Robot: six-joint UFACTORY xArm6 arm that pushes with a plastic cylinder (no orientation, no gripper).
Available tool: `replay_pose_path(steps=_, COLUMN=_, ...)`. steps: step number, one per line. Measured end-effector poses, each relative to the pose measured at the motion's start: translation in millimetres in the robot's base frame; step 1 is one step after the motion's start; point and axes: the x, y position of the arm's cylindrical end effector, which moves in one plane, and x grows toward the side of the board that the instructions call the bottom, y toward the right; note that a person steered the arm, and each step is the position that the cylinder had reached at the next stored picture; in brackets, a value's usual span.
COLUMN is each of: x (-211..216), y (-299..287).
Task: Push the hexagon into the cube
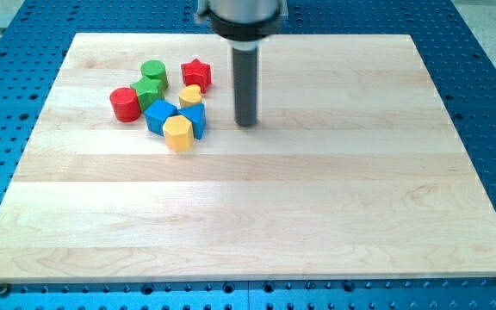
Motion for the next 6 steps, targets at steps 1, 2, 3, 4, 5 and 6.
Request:
replay_pose_path(steps=1, x=58.9, y=1.5)
replay_pose_path(steps=2, x=116.3, y=-34.3)
replay_pose_path(steps=3, x=118.4, y=-85.2)
replay_pose_path(steps=4, x=90.7, y=-90.5)
replay_pose_path(steps=5, x=73.7, y=-91.9)
replay_pose_path(steps=6, x=43.8, y=-105.4)
